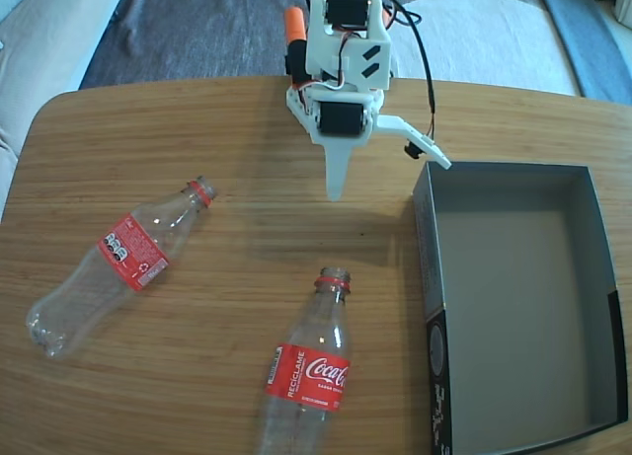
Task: Grasp the bottles and put them in the box.
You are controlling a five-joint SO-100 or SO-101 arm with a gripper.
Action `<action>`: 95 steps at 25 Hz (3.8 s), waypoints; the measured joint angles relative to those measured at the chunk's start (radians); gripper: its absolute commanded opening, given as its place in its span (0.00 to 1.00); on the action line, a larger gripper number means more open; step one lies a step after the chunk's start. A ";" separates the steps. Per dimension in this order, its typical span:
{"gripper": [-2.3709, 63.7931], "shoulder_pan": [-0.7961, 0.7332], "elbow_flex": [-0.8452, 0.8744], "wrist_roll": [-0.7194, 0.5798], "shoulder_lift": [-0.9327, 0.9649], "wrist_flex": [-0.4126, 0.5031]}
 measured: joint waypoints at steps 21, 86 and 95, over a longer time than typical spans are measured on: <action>0.03 0.000 0.000 0.000 0.000 0.000; 0.04 0.054 -0.805 -0.689 -1.160 -0.216; 0.44 0.034 -0.930 -1.098 -1.338 -0.173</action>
